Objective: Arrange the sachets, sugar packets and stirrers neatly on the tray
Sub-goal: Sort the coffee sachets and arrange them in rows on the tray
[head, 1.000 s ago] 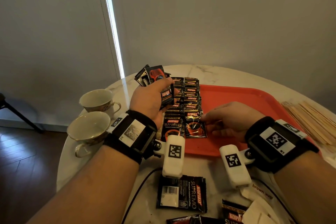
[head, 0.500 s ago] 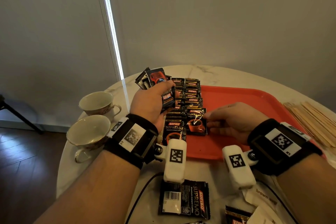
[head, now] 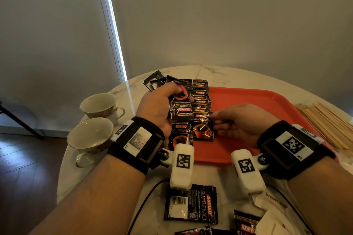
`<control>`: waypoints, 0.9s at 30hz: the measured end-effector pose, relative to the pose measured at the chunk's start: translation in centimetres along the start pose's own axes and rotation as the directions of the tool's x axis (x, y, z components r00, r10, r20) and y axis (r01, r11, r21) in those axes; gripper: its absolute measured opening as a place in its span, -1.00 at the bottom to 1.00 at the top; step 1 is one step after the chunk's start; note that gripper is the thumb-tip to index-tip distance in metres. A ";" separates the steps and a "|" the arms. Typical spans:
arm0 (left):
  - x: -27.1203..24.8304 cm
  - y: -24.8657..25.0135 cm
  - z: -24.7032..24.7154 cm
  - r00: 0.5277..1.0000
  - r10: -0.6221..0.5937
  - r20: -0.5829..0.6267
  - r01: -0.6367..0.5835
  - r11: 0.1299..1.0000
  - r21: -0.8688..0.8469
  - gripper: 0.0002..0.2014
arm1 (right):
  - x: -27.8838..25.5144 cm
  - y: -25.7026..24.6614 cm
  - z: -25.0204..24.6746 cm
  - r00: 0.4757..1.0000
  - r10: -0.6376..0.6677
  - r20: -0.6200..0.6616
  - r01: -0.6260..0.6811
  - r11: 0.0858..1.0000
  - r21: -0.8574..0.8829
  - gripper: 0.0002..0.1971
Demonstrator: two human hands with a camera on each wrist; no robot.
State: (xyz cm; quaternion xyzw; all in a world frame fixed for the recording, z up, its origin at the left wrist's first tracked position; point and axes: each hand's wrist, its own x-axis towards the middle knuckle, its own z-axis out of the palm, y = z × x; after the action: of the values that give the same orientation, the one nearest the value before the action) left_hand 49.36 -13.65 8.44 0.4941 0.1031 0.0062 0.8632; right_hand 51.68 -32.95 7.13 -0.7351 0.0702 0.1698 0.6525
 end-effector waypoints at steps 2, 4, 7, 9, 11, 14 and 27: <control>-0.3 0.0 0.2 0.999 -0.036 0.029 0.035 0.999 0.037 -0.91 | -0.1 -0.1 0.1 1.000 -0.029 -0.003 0.029 1.000 0.007 -0.80; -0.6 -0.1 0.4 0.999 -0.050 0.018 0.048 0.994 0.101 -0.88 | -0.1 -0.2 0.2 0.997 -0.080 -0.019 0.081 0.996 0.047 -0.75; -0.7 -0.3 0.6 0.999 -0.044 -0.010 0.045 0.988 0.146 -0.78 | -0.6 -0.5 0.5 0.990 -0.144 -0.002 0.144 0.983 0.113 -0.73; -0.7 -0.5 0.7 1.000 -0.007 -0.020 0.011 0.980 0.198 -0.84 | -1.0 -0.8 0.7 0.983 -0.179 0.040 0.173 0.978 0.115 -0.74; -0.8 -0.7 0.8 1.000 0.010 -0.011 -0.007 0.972 0.235 -0.90 | -1.2 -0.9 0.8 0.971 -0.223 0.084 0.215 0.972 0.094 -0.76; -1.3 -0.7 1.1 0.999 -0.011 0.048 0.000 0.971 0.240 -0.91 | -1.3 -0.8 0.7 0.951 -0.292 0.100 0.284 0.955 0.087 -0.89; -0.6 -0.3 0.6 0.990 0.134 0.041 -0.135 0.990 0.028 -0.84 | -1.5 -0.8 1.1 0.947 -0.299 0.120 0.282 0.948 0.145 -0.65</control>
State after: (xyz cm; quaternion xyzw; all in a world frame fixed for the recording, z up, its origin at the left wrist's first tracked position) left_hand 48.87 -14.38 8.54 0.5130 0.0529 0.0531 0.8551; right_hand 50.34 -31.97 8.34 -0.6809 -0.0744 0.1181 0.7190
